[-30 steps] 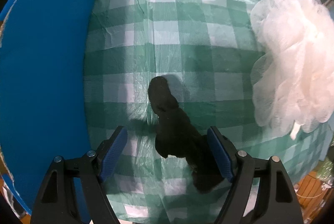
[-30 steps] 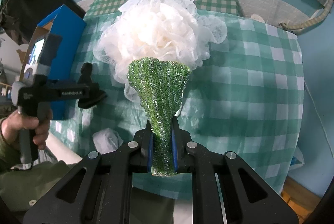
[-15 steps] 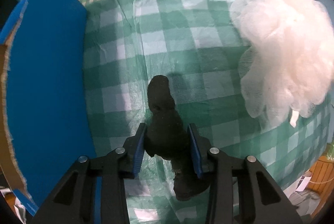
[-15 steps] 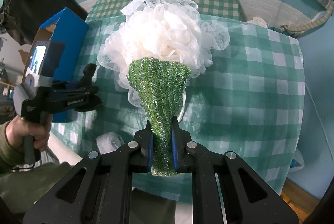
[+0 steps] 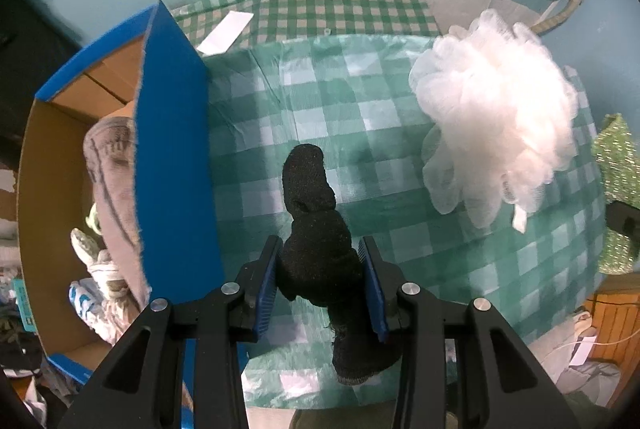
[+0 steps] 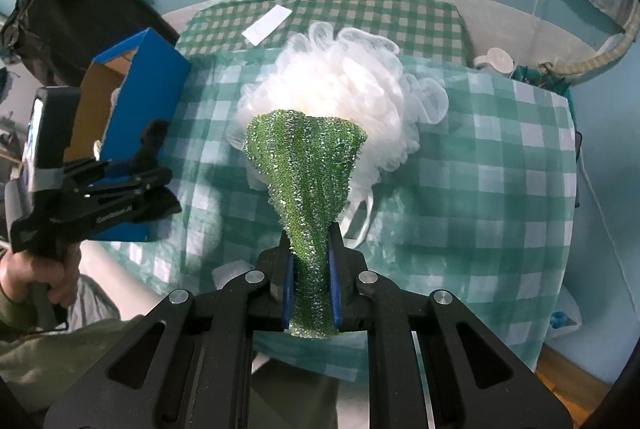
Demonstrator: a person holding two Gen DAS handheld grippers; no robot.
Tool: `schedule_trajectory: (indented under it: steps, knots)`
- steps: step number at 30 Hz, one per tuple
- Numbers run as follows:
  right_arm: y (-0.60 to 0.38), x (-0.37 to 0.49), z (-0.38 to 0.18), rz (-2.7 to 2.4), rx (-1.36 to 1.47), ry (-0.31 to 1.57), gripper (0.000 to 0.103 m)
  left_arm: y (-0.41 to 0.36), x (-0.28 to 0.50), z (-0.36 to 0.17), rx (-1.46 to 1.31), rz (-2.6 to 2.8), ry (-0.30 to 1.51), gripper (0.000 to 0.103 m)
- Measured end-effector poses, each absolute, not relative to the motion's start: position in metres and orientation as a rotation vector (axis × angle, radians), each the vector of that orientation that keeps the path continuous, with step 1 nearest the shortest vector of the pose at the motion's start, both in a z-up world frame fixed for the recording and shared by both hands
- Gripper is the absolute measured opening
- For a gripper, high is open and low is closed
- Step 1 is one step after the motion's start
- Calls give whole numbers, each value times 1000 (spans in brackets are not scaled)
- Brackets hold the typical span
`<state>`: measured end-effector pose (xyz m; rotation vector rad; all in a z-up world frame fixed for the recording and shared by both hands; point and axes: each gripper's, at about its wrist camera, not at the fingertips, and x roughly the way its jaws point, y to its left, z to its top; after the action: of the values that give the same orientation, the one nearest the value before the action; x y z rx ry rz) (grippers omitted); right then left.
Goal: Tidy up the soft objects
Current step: 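Carry the black sock left and green scrubber right over the box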
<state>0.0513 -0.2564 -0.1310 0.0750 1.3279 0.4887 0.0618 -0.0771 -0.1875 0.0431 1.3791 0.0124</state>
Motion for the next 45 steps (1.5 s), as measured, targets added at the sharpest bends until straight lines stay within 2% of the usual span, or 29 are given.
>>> schedule_trajectory:
  steps: [22,45]
  knots:
    - [-200,59,-87,606,20,1268,13,-32,22,-118,-38,79,1275,39]
    - [-70,74,-62,848,-126,1219,13,73,-11,-105,-227,285,1249,39]
